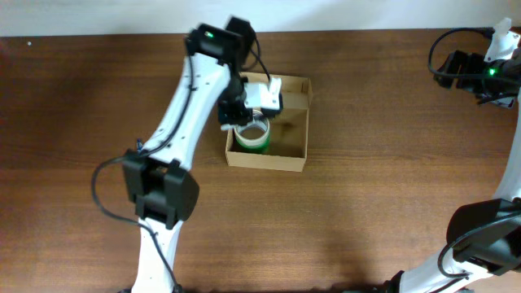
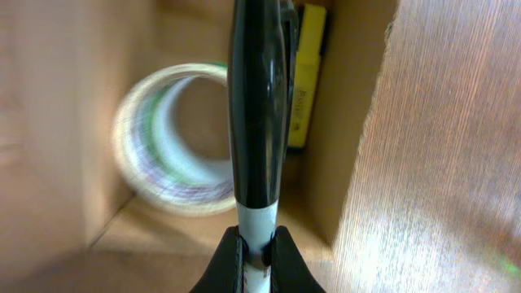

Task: Pack container
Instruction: 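Carry the black marker into the box and release it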

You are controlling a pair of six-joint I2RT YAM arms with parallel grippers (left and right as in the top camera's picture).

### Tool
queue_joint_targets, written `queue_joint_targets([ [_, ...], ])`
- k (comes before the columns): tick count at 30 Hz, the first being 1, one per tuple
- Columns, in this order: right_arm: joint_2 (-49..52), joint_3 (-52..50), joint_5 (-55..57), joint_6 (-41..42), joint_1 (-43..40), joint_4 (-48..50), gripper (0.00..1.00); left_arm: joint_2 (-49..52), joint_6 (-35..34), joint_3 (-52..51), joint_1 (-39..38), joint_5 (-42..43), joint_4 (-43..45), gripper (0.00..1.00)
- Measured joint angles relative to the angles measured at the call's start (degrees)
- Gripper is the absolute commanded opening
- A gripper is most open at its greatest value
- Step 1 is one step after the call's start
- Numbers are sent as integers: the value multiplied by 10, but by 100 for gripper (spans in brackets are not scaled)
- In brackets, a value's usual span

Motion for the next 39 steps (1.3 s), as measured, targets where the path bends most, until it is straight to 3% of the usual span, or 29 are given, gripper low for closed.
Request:
queue_joint_targets([
  [22, 0, 0, 0, 0, 0, 0, 99, 23, 21, -46, -78, -4, 26, 2],
  [25, 0, 0, 0, 0, 0, 0, 99, 23, 22, -66, -76, -7, 39, 14],
  [28, 0, 0, 0, 0, 0, 0, 99, 24, 19, -76, -76, -10, 46, 20],
  [29, 0, 0, 0, 0, 0, 0, 99, 24, 16, -77, -76, -11, 49, 34],
  [30, 0, 0, 0, 0, 0, 0, 99, 24, 10, -77, -76, -13, 52, 37],
  [39, 0, 0, 0, 0, 0, 0, 98, 10, -102, -80, -70, -56, 89, 38],
])
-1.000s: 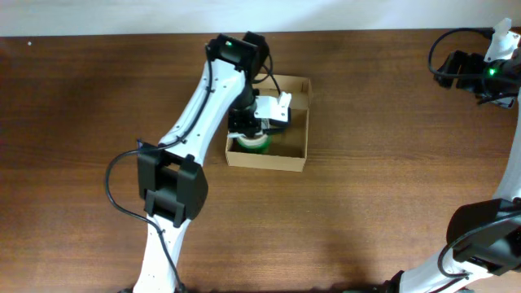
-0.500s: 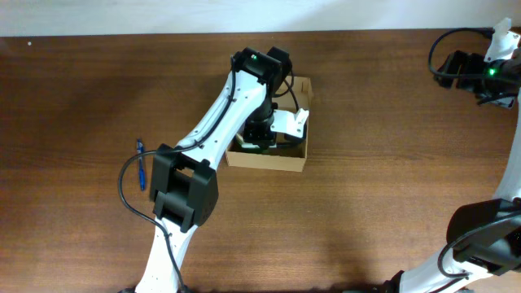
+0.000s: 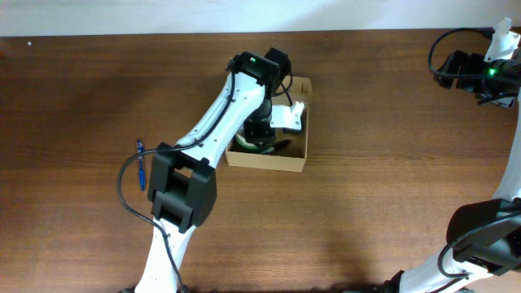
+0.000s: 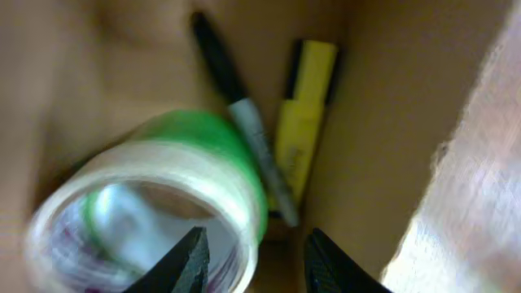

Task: Pack container
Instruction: 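Carry the black marker into the box and release it, then move the left gripper to the blue pen and grasp it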

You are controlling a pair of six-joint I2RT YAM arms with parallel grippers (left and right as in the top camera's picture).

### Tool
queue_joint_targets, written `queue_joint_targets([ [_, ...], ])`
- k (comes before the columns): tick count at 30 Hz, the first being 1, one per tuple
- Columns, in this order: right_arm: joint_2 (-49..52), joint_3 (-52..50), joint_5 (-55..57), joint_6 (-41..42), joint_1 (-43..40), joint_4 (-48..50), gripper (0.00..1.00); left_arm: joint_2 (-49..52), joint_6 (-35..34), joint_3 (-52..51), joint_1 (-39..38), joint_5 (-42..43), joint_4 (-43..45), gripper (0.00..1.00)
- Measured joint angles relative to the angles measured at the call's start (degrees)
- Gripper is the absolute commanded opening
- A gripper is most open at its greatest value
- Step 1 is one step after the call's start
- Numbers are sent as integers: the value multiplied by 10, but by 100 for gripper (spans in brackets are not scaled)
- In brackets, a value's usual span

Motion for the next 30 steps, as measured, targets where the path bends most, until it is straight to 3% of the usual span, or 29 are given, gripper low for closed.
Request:
queue_joint_targets([
  [4, 0, 0, 0, 1, 0, 0, 99, -83, -70, -9, 17, -8, 42, 43],
  [8, 0, 0, 0, 1, 0, 0, 99, -251, -141, -35, 47, -11, 112, 50],
  [12, 0, 0, 0, 0, 0, 0, 99, -466, -244, -172, 133, -19, 240, 58],
  [15, 0, 0, 0, 0, 0, 0, 99, -542, -313, -275, 198, -40, 299, 58],
  [18, 0, 0, 0, 0, 0, 0, 99, -538, -414, -390, 270, -50, 329, 60],
  [22, 0, 0, 0, 0, 0, 0, 99, -438, -503, -480, 342, -43, 325, 59],
  [30, 0, 0, 0, 1, 0, 0, 99, -324, -580, -499, 409, -24, 320, 59],
])
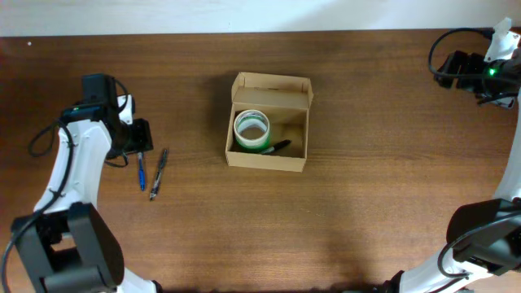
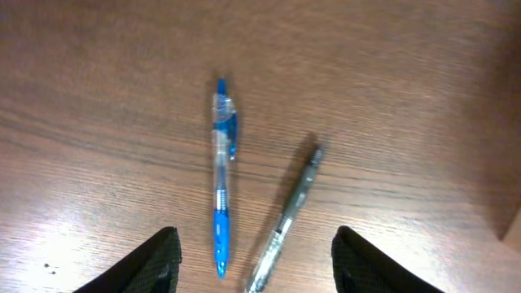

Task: Pack container
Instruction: 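Move the left gripper to the blue pen and grasp it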

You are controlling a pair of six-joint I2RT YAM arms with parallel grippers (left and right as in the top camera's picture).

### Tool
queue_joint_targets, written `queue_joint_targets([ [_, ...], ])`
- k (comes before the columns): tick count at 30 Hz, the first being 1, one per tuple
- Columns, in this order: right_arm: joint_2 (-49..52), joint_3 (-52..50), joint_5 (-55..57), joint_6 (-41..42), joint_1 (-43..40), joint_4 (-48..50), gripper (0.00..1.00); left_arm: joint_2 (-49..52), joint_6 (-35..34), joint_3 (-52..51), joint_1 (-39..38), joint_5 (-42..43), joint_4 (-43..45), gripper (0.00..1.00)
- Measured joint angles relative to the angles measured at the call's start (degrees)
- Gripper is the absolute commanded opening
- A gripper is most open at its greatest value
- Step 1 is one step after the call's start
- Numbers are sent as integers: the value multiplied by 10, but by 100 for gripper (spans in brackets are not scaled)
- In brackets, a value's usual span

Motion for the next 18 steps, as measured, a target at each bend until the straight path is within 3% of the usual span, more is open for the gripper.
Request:
queue_joint_targets([
  [8, 0, 0, 0, 0, 0, 0, 99, 79, 0, 0, 38, 8, -7, 55],
  [18, 0, 0, 0, 0, 0, 0, 99, 87, 29, 0, 40, 8, 9, 54],
])
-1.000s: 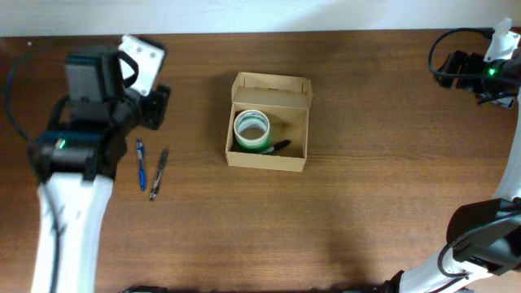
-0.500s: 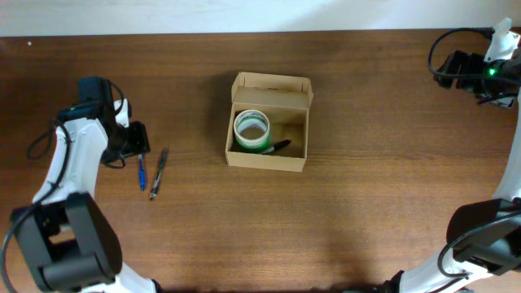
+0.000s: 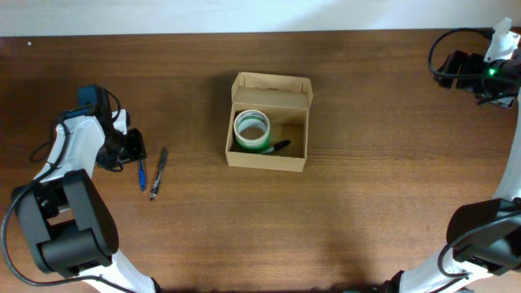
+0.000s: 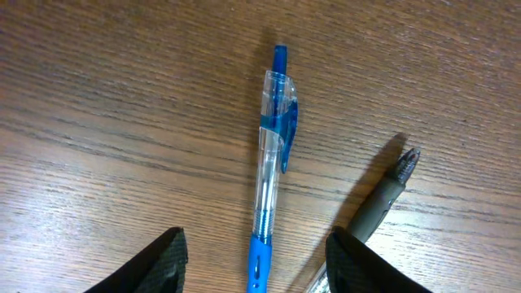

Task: Pack container
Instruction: 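Move the left gripper to the blue pen and grasp it, then close the left gripper on the blue pen and lift it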

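Observation:
An open cardboard box [image 3: 268, 159] stands mid-table, holding a roll of green tape [image 3: 251, 130] and a black marker [image 3: 278, 147]. On the table at the left lie a blue pen [image 3: 141, 174] [image 4: 269, 171] and a grey pen [image 3: 157, 172] [image 4: 383, 191], side by side. My left gripper [image 3: 130, 148] [image 4: 257, 264] hangs open just over the blue pen, one finger on each side of its lower barrel. The right arm's gripper [image 3: 456, 65] rests at the far right corner, too small to read its jaws.
The box flap [image 3: 272, 85] stands up along the far side. Cables run beside the right arm [image 3: 496, 77] at the back right corner. The left arm's base [image 3: 69, 236] sits at the near left.
My left gripper has come down closer to the blue pen, which now lies between its open fingers. The pens and the box have not moved.
My left gripper was shut on the black marker over the box beside the tape. Then it was open in the box with the marker lying by a yellow highlighter. Later it hung open above two pens at the left, and now it straddles the blue one.

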You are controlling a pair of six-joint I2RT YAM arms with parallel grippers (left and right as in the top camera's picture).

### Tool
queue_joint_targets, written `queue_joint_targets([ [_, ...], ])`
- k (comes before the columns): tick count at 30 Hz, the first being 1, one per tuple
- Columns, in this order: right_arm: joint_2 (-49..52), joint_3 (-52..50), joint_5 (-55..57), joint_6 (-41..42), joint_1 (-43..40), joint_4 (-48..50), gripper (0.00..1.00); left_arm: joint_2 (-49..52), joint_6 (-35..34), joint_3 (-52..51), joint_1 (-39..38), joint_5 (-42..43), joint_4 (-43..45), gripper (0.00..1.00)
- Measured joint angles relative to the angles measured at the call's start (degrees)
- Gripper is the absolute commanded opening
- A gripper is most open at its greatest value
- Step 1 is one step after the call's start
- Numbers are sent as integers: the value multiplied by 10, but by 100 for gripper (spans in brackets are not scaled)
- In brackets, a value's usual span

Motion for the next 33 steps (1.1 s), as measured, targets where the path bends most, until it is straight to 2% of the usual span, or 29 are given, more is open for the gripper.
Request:
queue_joint_targets([
  [11, 0, 0, 0, 0, 0, 0, 99, 42, 14, 0, 0, -5, 0, 54],
  [14, 0, 0, 0, 0, 0, 0, 98, 54, 16, 0, 0, -7, 1, 47],
  [24, 0, 0, 0, 0, 0, 0, 99, 62, 22, 2, -1, -12, -2, 40],
  [27, 0, 0, 0, 0, 0, 0, 99, 66, 26, 7, -3, -17, -7, 33],
  [31, 0, 0, 0, 0, 0, 0, 99, 68, 36, 9, -6, -32, -9, 2],
  [33, 0, 0, 0, 0, 0, 0, 99, 68, 38, 9, -6, -36, -9, 2],
])
